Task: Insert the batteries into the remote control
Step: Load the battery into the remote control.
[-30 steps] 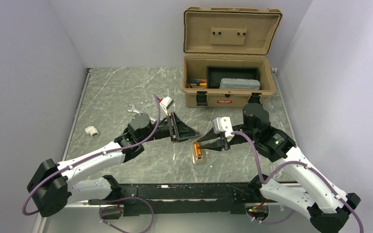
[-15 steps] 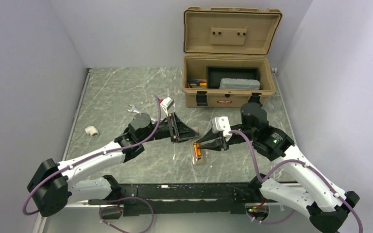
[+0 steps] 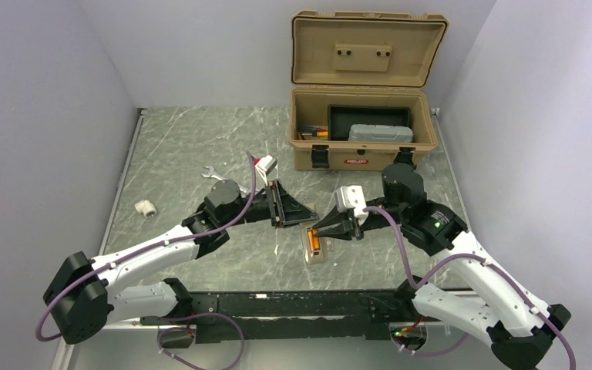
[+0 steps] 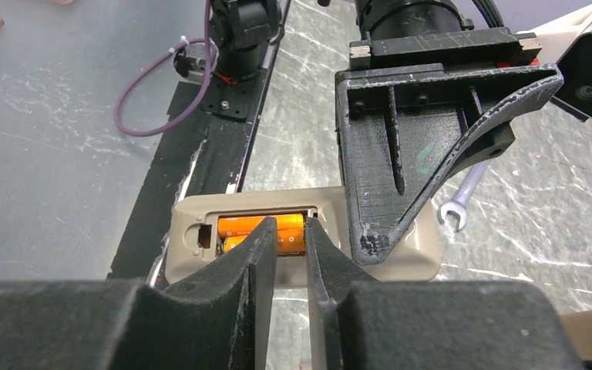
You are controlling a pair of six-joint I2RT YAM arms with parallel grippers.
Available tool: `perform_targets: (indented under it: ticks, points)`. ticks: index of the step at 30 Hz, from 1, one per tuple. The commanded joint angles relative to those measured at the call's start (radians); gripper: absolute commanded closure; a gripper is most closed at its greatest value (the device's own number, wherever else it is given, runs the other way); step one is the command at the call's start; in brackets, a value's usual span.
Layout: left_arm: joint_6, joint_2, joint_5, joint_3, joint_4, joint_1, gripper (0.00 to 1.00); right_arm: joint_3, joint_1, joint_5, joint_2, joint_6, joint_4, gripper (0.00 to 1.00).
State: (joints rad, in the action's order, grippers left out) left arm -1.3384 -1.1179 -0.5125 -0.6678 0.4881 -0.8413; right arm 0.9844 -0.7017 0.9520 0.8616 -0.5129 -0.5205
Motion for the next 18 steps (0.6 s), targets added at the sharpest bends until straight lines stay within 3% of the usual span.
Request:
perform_targets:
  ticks: [1,18]
  points:
    - [-0.021,0.031,0.015,-0.024,0.122,0.001,1.00,-0.021,-0.001,0.034,-0.009,0.025,-0.087,0.79]
    - [-0.034,0.009,0.012,-0.044,0.145,0.001,1.00,-0.045,-0.018,0.028,-0.014,0.051,-0.092,0.83]
